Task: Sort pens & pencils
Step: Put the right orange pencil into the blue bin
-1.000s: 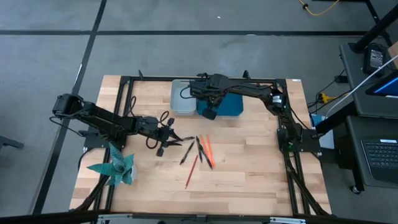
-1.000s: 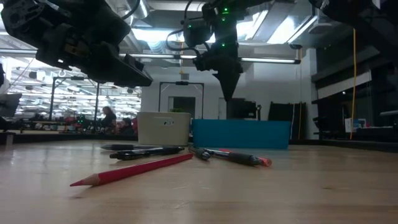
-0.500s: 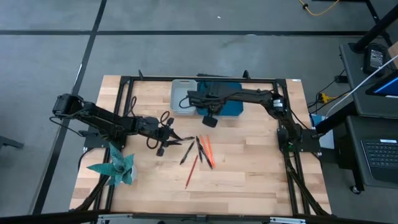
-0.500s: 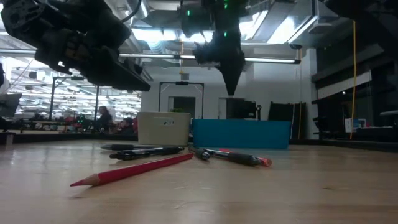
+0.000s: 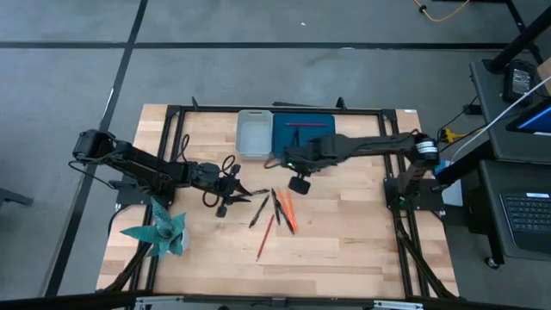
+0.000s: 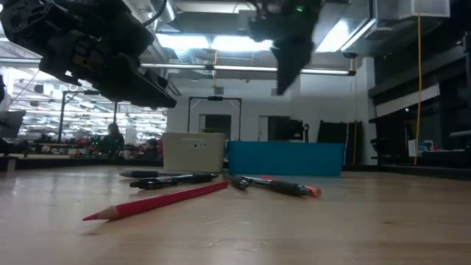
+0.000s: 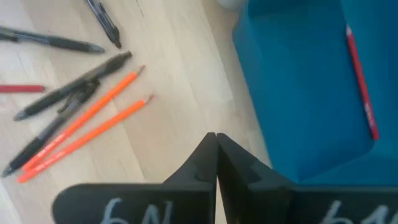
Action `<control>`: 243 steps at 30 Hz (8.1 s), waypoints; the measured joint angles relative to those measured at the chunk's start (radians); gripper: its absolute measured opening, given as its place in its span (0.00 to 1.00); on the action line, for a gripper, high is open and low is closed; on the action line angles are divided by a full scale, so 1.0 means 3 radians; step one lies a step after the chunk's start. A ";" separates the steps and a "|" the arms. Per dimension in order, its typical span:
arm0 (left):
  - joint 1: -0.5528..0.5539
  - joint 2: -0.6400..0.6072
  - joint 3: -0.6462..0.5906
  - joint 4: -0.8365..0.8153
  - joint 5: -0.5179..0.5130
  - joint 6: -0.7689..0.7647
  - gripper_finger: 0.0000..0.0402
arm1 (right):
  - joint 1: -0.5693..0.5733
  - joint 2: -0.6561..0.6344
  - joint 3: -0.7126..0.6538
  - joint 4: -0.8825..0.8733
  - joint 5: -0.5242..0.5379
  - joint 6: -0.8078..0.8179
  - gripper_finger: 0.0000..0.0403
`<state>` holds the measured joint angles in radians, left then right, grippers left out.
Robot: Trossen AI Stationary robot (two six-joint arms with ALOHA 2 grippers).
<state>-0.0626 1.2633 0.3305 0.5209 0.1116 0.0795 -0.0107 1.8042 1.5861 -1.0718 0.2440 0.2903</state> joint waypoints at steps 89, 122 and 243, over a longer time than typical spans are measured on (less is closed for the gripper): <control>-0.0011 0.0000 0.0000 -0.0042 -0.0071 -0.0060 0.21 | 0.0918 0.0608 -0.0372 0.1217 0.0163 0.2244 0.06; -0.0013 0.0000 0.0000 -0.0041 -0.0071 -0.0085 0.21 | 0.0784 0.0607 -0.1026 0.1736 -0.0015 0.2765 0.34; -0.0014 0.0000 0.0000 -0.0042 -0.0072 -0.0083 0.21 | 0.0556 0.0960 -0.0499 0.0955 -0.0562 0.1895 0.10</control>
<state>-0.0669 1.2633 0.3305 0.5083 0.0901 0.0547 0.1562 2.0922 1.4365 -0.7851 0.0753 0.8588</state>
